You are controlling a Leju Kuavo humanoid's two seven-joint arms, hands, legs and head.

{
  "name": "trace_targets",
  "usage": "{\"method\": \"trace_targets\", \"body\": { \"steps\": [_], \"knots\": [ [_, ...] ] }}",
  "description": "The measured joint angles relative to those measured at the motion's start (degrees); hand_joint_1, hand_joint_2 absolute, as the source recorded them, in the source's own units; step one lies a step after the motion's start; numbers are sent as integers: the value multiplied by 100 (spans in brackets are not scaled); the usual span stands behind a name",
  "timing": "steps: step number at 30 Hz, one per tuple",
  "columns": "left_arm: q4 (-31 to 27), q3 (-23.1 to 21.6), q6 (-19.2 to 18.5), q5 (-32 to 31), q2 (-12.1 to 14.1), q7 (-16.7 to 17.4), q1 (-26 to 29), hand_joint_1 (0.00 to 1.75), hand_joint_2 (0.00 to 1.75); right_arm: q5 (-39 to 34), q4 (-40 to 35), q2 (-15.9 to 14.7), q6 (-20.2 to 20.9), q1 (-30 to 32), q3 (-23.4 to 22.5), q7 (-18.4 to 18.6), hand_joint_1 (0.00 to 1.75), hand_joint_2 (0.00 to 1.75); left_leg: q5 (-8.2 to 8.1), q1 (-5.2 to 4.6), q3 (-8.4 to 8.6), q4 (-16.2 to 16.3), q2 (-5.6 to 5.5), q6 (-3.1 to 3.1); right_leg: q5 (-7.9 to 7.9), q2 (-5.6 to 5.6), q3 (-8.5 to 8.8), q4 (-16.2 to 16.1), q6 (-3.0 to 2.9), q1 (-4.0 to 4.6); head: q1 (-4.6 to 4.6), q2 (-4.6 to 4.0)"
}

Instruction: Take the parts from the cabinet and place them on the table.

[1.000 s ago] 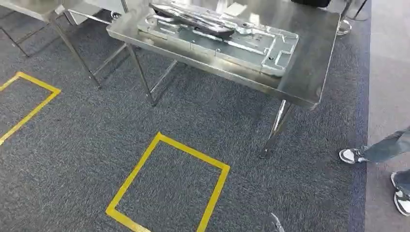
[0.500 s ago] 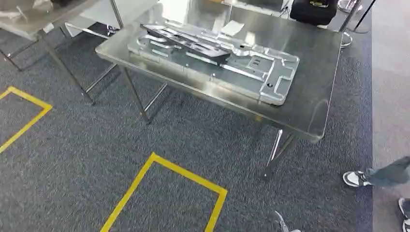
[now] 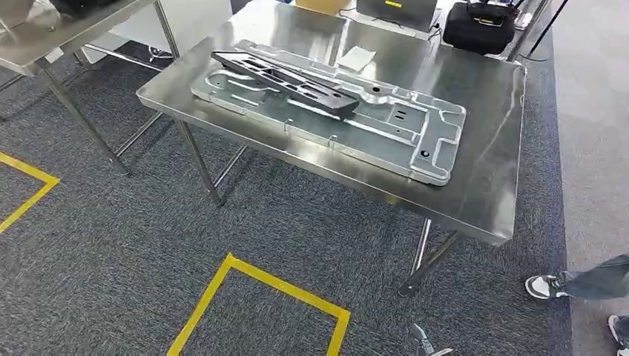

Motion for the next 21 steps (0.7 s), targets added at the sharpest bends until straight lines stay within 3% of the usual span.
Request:
{"method": "trace_targets", "body": {
  "steps": [3,4,5,6,8,9,10,13,14,15,18,19,20,21],
  "knots": [
    [-11,2,-20,7,0,4,-15,0,0,125,2,0,0,-3,0,110,0,0,-38,-52,7,-14,-16,67,-548,-5,-798,1343,12,11,26,0],
    [-11,6,-24,7,0,13,-15,0,0,160,9,0,0,-2,0,145,0,0,-61,-77,26,-13,-36,89,-538,-4,-1025,1626,-4,12,24,0],
    [-11,9,-42,7,2,13,-16,0,0,173,11,0,0,-1,0,171,0,0,-83,-99,58,-14,-60,100,-361,-4,-1090,1584,-34,23,20,0],
    [-11,9,-50,7,0,13,-20,0,0,186,11,0,0,0,0,197,0,0,-110,-112,100,-14,-94,104,-78,-2,-1033,1313,-75,43,26,0],
    [-13,9,-74,0,0,13,-26,0,0,214,17,-2,0,6,0,225,0,0,-162,-137,197,-22,-161,102,584,51,-730,384,-200,106,37,0],
    [-11,9,-81,-11,-11,13,-25,0,0,223,17,-9,0,2,0,245,0,0,-180,-122,189,-37,-184,100,613,183,-635,186,-276,129,35,0],
    [-15,11,-94,-17,-13,13,-46,0,0,232,26,-9,0,23,0,260,0,0,-199,-167,196,-13,-231,64,612,184,-631,65,-292,136,17,0],
    [-17,24,-105,-61,-11,13,-34,0,0,245,31,-22,0,22,0,276,0,0,-170,-140,178,-107,-263,-31,592,138,-623,-8,-283,147,46,0],
    [-17,37,-107,-109,-2,11,-37,0,0,247,33,-22,0,21,0,282,0,0,-203,-164,218,-84,-244,-55,643,112,-564,-126,-298,54,39,0],
    [-17,52,-122,-139,2,5,-37,0,0,247,33,-22,0,23,6,282,0,0,-299,-167,171,49,-151,-69,647,74,-517,-175,-306,68,28,0],
    [-17,142,-142,-286,15,-32,-78,0,0,245,68,-22,0,19,13,287,0,0,-905,-156,-463,1275,-99,-113,616,-37,-484,-174,-372,99,0,0],
    [-17,179,-160,-341,15,-55,-83,0,0,241,81,-22,0,18,15,287,0,0,-970,-157,-633,1575,-92,-121,604,-65,-480,-170,-379,115,-2,0],
    [-17,217,-179,-396,18,-77,-87,0,0,230,96,-22,0,15,17,287,0,0,-879,-158,-674,1605,-83,-116,589,-95,-463,-169,-382,136,-4,0],
    [-17,253,-186,-417,20,-85,-86,0,0,228,111,-22,0,13,20,287,0,0,-654,-162,-570,1344,-70,-92,570,-119,-438,-169,-386,159,0,0]
  ]
}}
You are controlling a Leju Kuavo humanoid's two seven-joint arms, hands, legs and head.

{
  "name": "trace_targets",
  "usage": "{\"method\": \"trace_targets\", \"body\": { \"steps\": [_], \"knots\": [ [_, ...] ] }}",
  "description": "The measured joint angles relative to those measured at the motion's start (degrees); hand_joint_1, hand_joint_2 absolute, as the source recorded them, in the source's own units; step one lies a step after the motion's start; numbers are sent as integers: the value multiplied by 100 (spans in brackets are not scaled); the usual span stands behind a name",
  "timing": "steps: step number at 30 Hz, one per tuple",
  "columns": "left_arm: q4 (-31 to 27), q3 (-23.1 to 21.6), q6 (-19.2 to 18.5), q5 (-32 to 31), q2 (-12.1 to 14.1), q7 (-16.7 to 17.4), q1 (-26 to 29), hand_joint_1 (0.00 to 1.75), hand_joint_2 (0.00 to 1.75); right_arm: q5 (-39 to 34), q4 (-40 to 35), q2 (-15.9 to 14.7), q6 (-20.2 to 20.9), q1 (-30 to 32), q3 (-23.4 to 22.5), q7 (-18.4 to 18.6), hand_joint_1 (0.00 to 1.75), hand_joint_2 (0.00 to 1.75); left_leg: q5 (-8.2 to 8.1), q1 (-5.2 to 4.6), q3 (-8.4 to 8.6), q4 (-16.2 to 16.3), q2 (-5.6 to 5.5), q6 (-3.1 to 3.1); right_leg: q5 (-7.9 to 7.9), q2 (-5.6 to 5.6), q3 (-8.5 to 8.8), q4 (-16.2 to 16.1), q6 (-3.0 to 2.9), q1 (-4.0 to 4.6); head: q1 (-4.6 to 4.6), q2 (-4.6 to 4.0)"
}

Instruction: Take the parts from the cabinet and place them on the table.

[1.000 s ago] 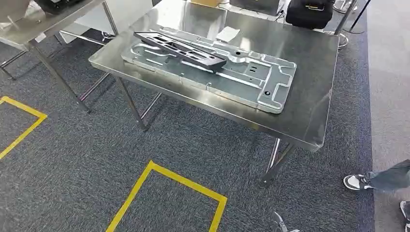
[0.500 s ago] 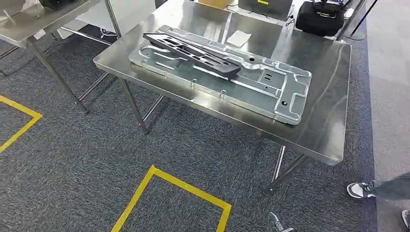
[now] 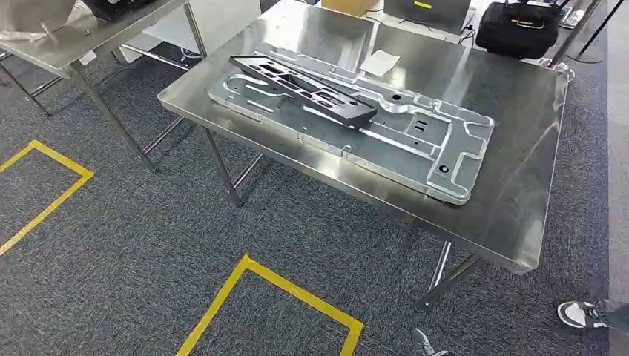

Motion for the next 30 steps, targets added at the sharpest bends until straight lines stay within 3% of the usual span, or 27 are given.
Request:
{"method": "trace_targets", "body": {
  "steps": [2,3,4,7,8,9,11,13,14,15,17,18,19,20,23,24,25,26,27,28,29,30],
  "knots": [
    [0,51,-9,-39,0,-9,-5,0,0,-2,11,0,0,-5,7,0,0,0,560,-50,487,-1017,70,128,-43,-47,79,0,-2,50,0,0],
    [0,73,-11,-59,7,-26,-16,0,0,-4,15,2,0,-9,9,0,0,0,614,-109,680,-1428,207,247,-62,-72,100,-1,-7,39,2,0],
    [0,92,-26,-109,28,-37,-33,0,0,-13,26,4,0,-22,24,0,0,0,608,-116,683,-1454,254,280,-85,-106,101,5,31,71,66,0],
    [2,212,-37,-223,28,-90,-86,0,0,-33,50,4,2,-53,35,9,0,0,637,-163,679,-1514,164,308,-79,-167,104,-23,101,18,55,0],
    [2,241,-39,-251,20,-107,-96,0,0,-33,48,4,2,-60,37,7,0,0,699,-99,728,-1651,128,330,-94,-187,135,-37,131,71,57,0],
    [7,252,-52,-284,2,-129,-109,0,0,-35,63,2,2,-65,37,9,0,0,759,-69,810,-1742,120,289,-153,-85,127,52,170,33,65,0],
    [15,276,-59,-304,2,-155,-135,0,0,-37,76,2,0,-63,37,4,0,0,797,-24,824,-1803,99,330,-585,57,-199,705,243,-18,90,0],
    [31,298,-57,-337,2,-175,-148,0,0,-39,101,2,0,-63,37,7,0,0,792,3,817,-1796,53,315,-899,75,-625,1518,322,-109,88,0],
    [46,313,-57,-339,2,-179,-153,0,0,-46,109,2,0,-62,37,9,0,0,781,25,821,-1787,25,291,-856,75,-716,1645,363,-157,90,0],
    [61,326,-57,-347,2,-184,-157,0,0,-48,118,2,0,-62,37,13,0,0,760,56,826,-1770,-4,249,-662,74,-668,1483,417,-204,85,0],
    [87,335,-57,-352,2,-195,-166,0,0,-52,127,2,0,-61,37,17,0,0,692,151,840,-1674,-84,134,-97,86,-255,586,531,-297,85,0],
    [94,337,-57,-354,2,-199,-169,0,0,-52,127,2,0,-63,37,17,0,0,643,185,831,-1602,-111,56,50,147,-53,135,596,-355,112,0],
    [94,350,-51,-354,18,-201,-177,0,0,-59,144,2,0,-70,42,26,0,0,595,161,776,-1542,-152,-27,-67,286,-36,129,601,-271,166,0],
    [105,346,-50,-356,20,-212,-178,0,0,-61,144,2,0,-69,42,24,0,0,589,153,771,-1518,-169,-73,-58,246,-54,152,458,-282,160,0],
    [118,352,-26,-356,20,-227,-178,0,0,-61,147,2,0,-69,42,26,0,0,605,203,790,-1557,-218,-144,-62,184,-73,178,293,-239,136,0],
    [127,348,-26,-356,22,-230,-182,0,0,-61,144,2,0,-70,42,26,0,0,535,212,779,-1465,-151,-155,-49,148,-68,166,235,-241,125,0],
    [129,346,-26,-356,24,-232,-187,0,0,-59,144,2,0,-68,42,26,0,0,370,201,673,-1229,-49,-143,-53,122,-70,166,195,-220,105,0],
    [133,346,-24,-356,24,-232,-192,0,0,-59,144,2,0,-65,42,26,0,0,118,182,465,-791,-5,-138,-56,88,-76,166,167,-193,88,0],
    [138,346,-22,-356,26,-232,-193,0,0,-59,144,2,0,-64,42,26,0,0,-134,160,198,-241,15,-129,-60,53,-85,166,141,-160,74,0],
    [144,346,-22,-356,26,-232,-193,0,0,-59,144,2,0,-65,42,26,0,0,-279,141,-9,177,17,-109,-64,16,-90,168,124,-122,70,0],
    [149,346,-22,-356,26,-232,-193,0,0,-61,147,2,0,-65,42,26,0,0,-298,116,-120,391,18,-72,-70,-15,-89,168,109,-83,72,0],
    [155,346,-22,-356,26,-232,-191,0,0,-61,147,2,0,-65,42,26,0,0,-185,78,-95,322,18,-10,-78,-42,-79,168,90,-47,72,0]
  ]
}}
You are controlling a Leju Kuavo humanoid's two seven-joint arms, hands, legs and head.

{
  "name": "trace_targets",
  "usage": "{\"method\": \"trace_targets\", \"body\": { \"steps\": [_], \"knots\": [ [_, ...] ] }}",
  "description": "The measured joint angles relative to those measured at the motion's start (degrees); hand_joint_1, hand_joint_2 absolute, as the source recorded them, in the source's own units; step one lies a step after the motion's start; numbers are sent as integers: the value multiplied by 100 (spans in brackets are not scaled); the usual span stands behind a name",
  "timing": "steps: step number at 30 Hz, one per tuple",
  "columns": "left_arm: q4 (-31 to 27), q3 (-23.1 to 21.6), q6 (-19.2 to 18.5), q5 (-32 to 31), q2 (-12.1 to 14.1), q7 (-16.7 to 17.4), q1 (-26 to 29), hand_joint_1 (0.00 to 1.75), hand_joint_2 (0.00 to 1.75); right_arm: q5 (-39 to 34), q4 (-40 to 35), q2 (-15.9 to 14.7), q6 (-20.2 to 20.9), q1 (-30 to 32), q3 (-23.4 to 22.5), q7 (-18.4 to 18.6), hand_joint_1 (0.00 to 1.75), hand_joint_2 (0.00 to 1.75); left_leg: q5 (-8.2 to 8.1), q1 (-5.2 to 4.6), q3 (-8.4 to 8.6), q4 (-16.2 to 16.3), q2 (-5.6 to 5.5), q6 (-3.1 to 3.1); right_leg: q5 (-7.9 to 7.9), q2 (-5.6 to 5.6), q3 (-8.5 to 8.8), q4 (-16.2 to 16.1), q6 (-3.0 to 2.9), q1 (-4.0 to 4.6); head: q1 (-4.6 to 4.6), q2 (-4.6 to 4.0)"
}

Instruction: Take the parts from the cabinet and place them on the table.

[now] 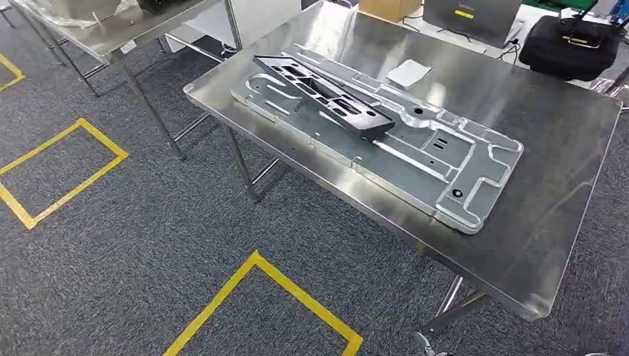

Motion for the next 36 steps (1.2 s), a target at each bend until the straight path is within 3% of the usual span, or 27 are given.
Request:
{"method": "trace_targets", "body": {
  "steps": [1,3,4,5,7,8,9,10,11,13,14,15,16,18,19,20,21,22,24,25,27,33,34,35,36],
  "knots": [
    [4,2,0,0,0,0,1,0,0,2,0,0,0,-2,0,0,0,0,227,-55,155,-328,0,86,-10,-28,19,0,-16,48,-4,0],
    [7,2,4,0,2,0,-2,0,0,0,-2,0,0,-3,0,0,0,0,745,-224,675,-1403,78,374,-31,-89,61,-7,-51,119,-2,0],
    [4,9,24,2,28,0,-14,0,0,0,2,2,0,-2,0,2,0,0,666,-292,781,-1628,277,562,-36,-122,67,-14,-57,90,38,0],
    [15,2,31,7,33,-2,-12,0,0,0,2,2,0,-2,0,7,0,0,706,-296,787,-1703,320,572,-42,-139,67,-16,-43,112,87,0],
    [15,4,96,46,26,2,-14,0,0,-15,4,2,0,-2,0,26,0,0,744,-345,779,-1742,242,599,-24,-215,59,-43,-6,50,37,0],
    [13,7,133,90,26,11,-9,0,0,-15,0,2,0,-6,0,26,0,0,790,-347,802,-1840,202,614,-8,-251,93,-87,19,62,31,0],
    [13,-4,146,131,0,43,-3,0,0,-20,-15,-2,0,-9,0,26,0,0,915,-240,942,-2060,182,545,-49,-202,120,-53,37,73,26,0],
    [13,-24,164,164,-4,59,-1,0,0,-20,-20,-7,0,0,2,24,0,0,945,-237,980,-2141,151,516,-154,-40,69,71,71,66,48,0],
    [13,-48,173,203,-4,83,-2,0,0,-24,-17,-9,0,0,2,26,0,0,982,-215,986,-2169,134,514,-355,71,-75,362,102,46,52,0],
    [13,-94,197,225,-4,107,2,0,0,-48,-4,-24,0,2,2,35,0,0,987,-178,963,-2173,80,464,-751,126,-499,1204,192,-36,53,0],
    [15,-105,208,240,-7,114,10,0,0,-48,2,-31,0,2,2,39,0,0,982,-159,958,-2163,51,437,-783,125,-626,1429,244,-81,44,0],
    [15,-116,210,256,-7,116,14,0,0,-50,7,-33,0,4,2,46,0,0,970,-123,955,-2143,19,394,-677,124,-632,1396,297,-119,42,0],
    [15,-129,208,260,-7,122,15,0,0,-50,9,-33,0,9,2,48,0,0,948,-81,950,-2102,-13,347,-445,123,-519,1128,363,-162,52,0],
    [15,-157,223,267,-7,122,12,0,0,-50,9,-35,0,17,2,52,0,0,856,7,943,-1955,-92,210,93,151,-53,196,479,-272,55,0],
    [15,-162,245,267,0,120,10,0,0,-52,19,-35,0,10,2,63,0,0,793,15,879,-1870,-107,122,-47,292,17,79,518,-270,69,0],
    [15,-166,258,267,4,120,4,0,0,-48,9,-35,0,37,2,64,0,0,738,-14,834,-1737,-138,62,-24,320,-7,36,398,-241,130,0],
    [15,-177,278,277,4,103,9,0,0,-50,7,-35,0,48,2,74,0,0,744,-15,824,-1755,-148,43,-35,258,-28,95,311,-230,96,0],
    [15,-177,297,284,4,98,17,0,0,-50,7,-37,0,50,2,77,0,0,755,-9,828,-1771,-162,30,-47,253,-33,124,262,-199,74,0],
    [20,-177,317,286,6,79,15,0,0,-48,7,-37,0,56,2,79,0,0,729,25,828,-1743,-158,-8,-25,207,-38,97,154,-216,76,0],
    [20,-181,330,304,7,68,14,0,0,-48,4,-37,0,57,2,79,0,0,624,24,780,-1590,-65,-15,-23,181,-30,94,123,-205,59,0],
    [20,-184,365,308,7,50,7,0,0,-50,2,-37,0,62,2,81,0,0,190,17,402,-809,-10,-34,-23,123,-44,94,80,-174,4,0],
    [20,-184,371,308,7,48,7,0,0,-50,2,-37,0,63,2,81,0,0,97,17,292,-583,-7,-32,-24,109,-47,94,69,-161,0,0],
    [24,-184,387,317,7,48,4,0,0,-52,4,-37,0,63,2,83,0,0,-80,14,33,-68,-3,-17,-32,67,-52,95,56,-122,-2,0],
    [26,-181,394,319,7,46,4,0,0,-57,7,-37,0,63,2,83,0,0,-87,10,-34,57,-2,-4,-35,49,-49,96,50,-106,-2,0],
    [35,-177,407,319,7,44,6,0,0,-68,9,-37,0,59,2,85,0,0,291,-51,137,-360,-1,115,-53,-7,-22,93,23,-39,-4,0]
  ]
}}
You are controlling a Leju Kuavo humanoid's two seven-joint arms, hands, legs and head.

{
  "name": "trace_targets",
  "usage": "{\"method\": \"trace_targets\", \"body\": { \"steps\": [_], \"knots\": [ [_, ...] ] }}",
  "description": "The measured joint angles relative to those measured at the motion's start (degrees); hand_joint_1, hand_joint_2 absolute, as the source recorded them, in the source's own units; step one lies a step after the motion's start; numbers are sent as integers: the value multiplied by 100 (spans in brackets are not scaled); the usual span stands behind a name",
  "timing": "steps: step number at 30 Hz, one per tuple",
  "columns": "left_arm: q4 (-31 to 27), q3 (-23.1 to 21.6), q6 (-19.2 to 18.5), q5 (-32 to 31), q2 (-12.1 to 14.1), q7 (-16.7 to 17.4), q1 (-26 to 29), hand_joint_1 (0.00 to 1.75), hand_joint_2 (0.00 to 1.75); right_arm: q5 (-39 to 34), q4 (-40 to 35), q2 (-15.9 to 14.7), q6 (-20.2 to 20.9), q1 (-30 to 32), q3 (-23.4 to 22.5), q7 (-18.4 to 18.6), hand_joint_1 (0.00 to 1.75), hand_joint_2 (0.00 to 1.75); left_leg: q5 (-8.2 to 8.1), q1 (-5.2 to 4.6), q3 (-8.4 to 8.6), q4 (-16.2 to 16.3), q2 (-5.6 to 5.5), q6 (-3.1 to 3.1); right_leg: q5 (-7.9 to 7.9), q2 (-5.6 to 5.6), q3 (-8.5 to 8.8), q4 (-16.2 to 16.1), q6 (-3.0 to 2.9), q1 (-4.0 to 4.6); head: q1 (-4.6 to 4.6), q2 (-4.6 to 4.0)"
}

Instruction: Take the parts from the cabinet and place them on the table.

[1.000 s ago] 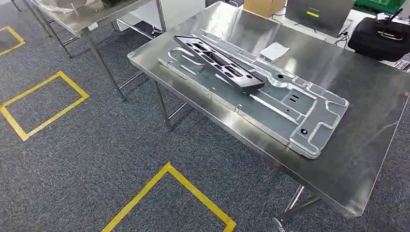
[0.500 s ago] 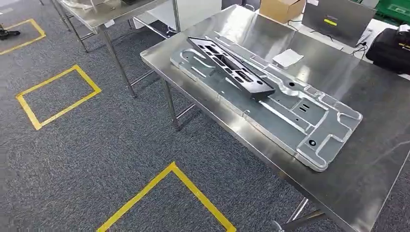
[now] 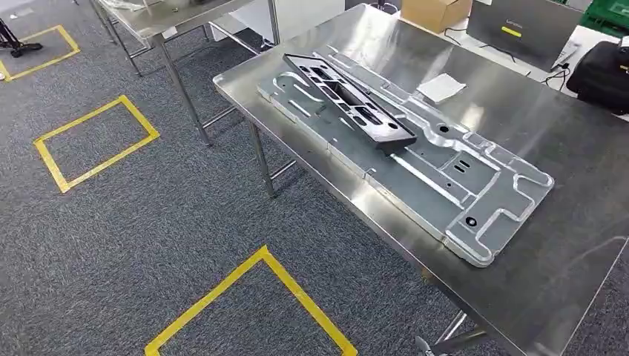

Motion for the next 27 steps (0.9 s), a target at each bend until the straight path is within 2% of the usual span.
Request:
{"method": "trace_targets", "body": {
  "steps": [1,3,4,5,6,7,8,10,11,12,13,14,15,16,17,19,21,22,24,25,26,27],
  "knots": [
    [2,4,20,2,26,-7,-8,0,0,-7,2,0,0,-2,2,2,0,0,419,-187,589,-1267,262,350,-10,-95,54,-34,-4,60,37,0],
    [4,9,26,2,22,-28,-13,0,0,-22,2,0,0,-15,4,13,0,0,473,-238,579,-1327,211,382,17,-138,47,-75,46,-5,11,0],
    [4,31,28,0,22,-46,-14,0,0,-22,2,0,0,-30,9,18,0,0,494,-245,587,-1375,191,408,33,-170,71,-128,71,-7,7,0],
    [4,35,26,0,17,-59,-25,0,0,-22,2,-2,0,-48,15,24,0,0,577,-226,662,-1554,159,410,52,-188,132,-199,109,30,4,0],
    [15,35,17,2,-2,-68,-28,0,0,-22,7,-22,0,-65,15,26,0,0,671,-153,783,-1708,157,321,-1,-101,140,-120,122,12,20,0],
    [20,33,11,4,-2,-83,-38,0,0,-22,9,-37,0,-60,28,26,0,0,704,-139,817,-1796,137,354,-173,1,33,89,135,12,37,0],
    [24,35,-2,6,-2,-94,-53,0,0,-22,15,-46,0,-65,33,26,0,0,723,-132,808,-1804,124,345,-388,80,-164,467,150,4,42,0],
    [42,37,-18,9,-2,-103,-63,0,0,-22,42,-61,0,-64,35,26,0,0,711,-131,795,-1788,99,328,-702,118,-583,1246,203,-34,39,0],
    [55,44,-18,9,-2,-103,-63,0,0,-22,48,-63,0,-65,37,24,0,0,695,-130,794,-1769,87,306,-671,117,-682,1389,230,-50,35,0],
    [63,50,-20,15,-2,-103,-64,0,0,-22,50,-72,0,-65,37,24,0,0,673,-117,797,-1739,74,279,-503,117,-652,1270,259,-70,42,0],
    [70,52,-20,35,-2,-109,-65,0,0,-22,50,-83,0,-65,37,20,0,0,643,-98,802,-1697,61,243,-248,116,-519,948,288,-95,39,0],
    [81,59,-22,57,-2,-114,-73,0,0,-22,52,-92,0,-69,39,11,0,0,590,-74,805,-1628,45,198,64,116,-279,431,324,-127,37,0],
    [90,74,-22,68,-2,-118,-83,0,0,-22,52,-92,0,-74,42,0,0,0,528,-63,786,-1534,35,147,217,122,-93,-11,352,-159,46,0],
    [96,105,-22,70,7,-125,-97,0,0,-35,66,-92,0,-99,53,-7,0,0,468,-94,723,-1449,25,81,118,176,-75,-22,317,-95,70,0],
    [103,116,-24,66,9,-149,-104,0,0,-66,66,-92,0,-108,63,-61,0,0,439,-89,717,-1418,16,60,115,184,-91,0,209,-117,55,0],
    [127,195,-26,39,11,-188,-141,0,0,-118,66,-92,0,-121,77,-172,0,0,449,-82,722,-1424,10,24,104,173,-101,16,146,-78,39,0],
    [151,256,-53,-35,22,-236,-160,0,0,-41,61,-92,0,-155,79,-234,0,0,373,-60,715,-1327,17,-24,135,159,-94,-18,62,-107,37,0],
    [160,295,-92,-79,22,-273,-185,0,0,108,37,-92,0,-165,79,-243,0,0,208,-60,611,-1106,22,-53,133,151,-96,-21,31,-109,0,0],
    [162,404,-190,-153,33,-336,-230,0,0,561,-78,-92,0,-191,79,-193,0,0,-226,-42,212,-277,23,-101,132,134,-111,-17,14,-92,-15,0],
    [164,450,-223,-177,33,-350,-247,0,0,682,-138,-92,2,-223,79,-140,0,0,-383,-35,-13,175,23,-108,129,133,-117,-15,9,-79,-15,0],
    [166,485,-236,-184,33,-352,-256,0,0,730,-173,-92,4,-242,79,-109,0,0,-396,-35,-126,381,23,-102,127,131,-116,-13,6,-68,-13,0],
    [166,524,-247,-199,33,-365,-262,0,0,830,-216,-94,11,-253,79,-42,0,0,-265,-37,-113,319,23,-78,122,129,-105,-13,1,-53,-13,0]
  ]
}}
